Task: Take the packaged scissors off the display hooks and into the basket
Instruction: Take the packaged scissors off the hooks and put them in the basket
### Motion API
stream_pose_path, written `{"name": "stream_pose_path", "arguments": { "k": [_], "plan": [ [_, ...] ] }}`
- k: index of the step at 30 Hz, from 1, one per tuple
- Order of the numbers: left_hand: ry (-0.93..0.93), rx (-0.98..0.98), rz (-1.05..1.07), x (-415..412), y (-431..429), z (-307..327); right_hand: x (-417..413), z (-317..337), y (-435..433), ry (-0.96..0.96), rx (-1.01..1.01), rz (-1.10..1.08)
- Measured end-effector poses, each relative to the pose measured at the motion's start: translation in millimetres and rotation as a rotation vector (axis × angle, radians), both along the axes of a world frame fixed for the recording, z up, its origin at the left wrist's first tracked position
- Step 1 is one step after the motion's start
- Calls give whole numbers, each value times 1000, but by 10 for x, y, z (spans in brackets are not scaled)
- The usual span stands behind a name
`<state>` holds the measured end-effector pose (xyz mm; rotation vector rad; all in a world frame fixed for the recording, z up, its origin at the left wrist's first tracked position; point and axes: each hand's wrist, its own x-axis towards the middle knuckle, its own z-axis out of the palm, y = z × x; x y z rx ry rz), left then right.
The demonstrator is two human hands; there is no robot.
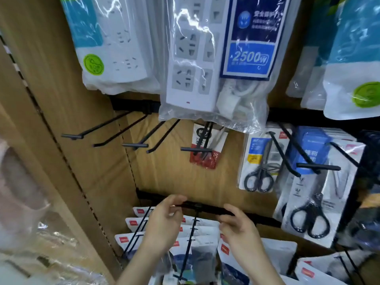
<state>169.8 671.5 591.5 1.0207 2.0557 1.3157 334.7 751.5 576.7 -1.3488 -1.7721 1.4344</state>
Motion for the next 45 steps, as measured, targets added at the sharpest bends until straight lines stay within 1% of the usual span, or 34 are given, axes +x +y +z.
{"name": "stream_pose_path", "arguments": {
  "k": [3, 6, 9, 14, 17, 19, 21, 23, 25, 29, 32, 34, 38, 41, 45],
  "plan": [
    [-44, 72, 76, 68, -384, -64, 17, 10, -62, -40, 87, 110],
    [-147, 162, 220, 97, -820, -155, -95, 116, -196, -47, 155, 252],
    [-162, 199, 365, 65, -1337, -250, -298, 194, -419, -38, 191, 390],
    [-135, 153, 582, -49, -2403, -415, -785, 204, -1036, -7, 210, 616],
    [-78, 113, 721, -79, -3163, -490, -1142, 159, -1593, -17, 206, 757],
    [-90, 96, 820, -126, -3705, -584, -1378, 67, -2010, -21, 208, 837],
    [-92, 40, 885, -181, -4257, -741, -1602, -97, -2449, -30, 209, 908],
    [-82, -47, 954, -210, -4796, -927, -1819, -301, -2901, -49, 201, 994],
    [-105, -107, 1029, -222, -5275, -1099, -2019, -507, -3347, -71, 153, 1080],
    [-237, -197, 1205, -192, -6002, -1431, -2374, -1030, -4068, -168, 88, 1216],
    [-325, -269, 1284, -219, -6378, -1761, -2673, -1494, -4495, -263, 72, 1320],
    [-343, -310, 1284, -253, -6469, -1902, -2790, -1694, -4650, -313, 56, 1351],
    [-453, -423, 1283, -469, -6660, -2553, -3149, -2460, -4905, -421, 14, 1400],
    [-531, -510, 1257, -692, -6710, -3104, -3395, -3066, -4982, -522, -44, 1377],
    [-618, -552, 1272, -1141, -6706, -3865, -3739, -3895, -5038, -639, -150, 1301]
  ]
}}
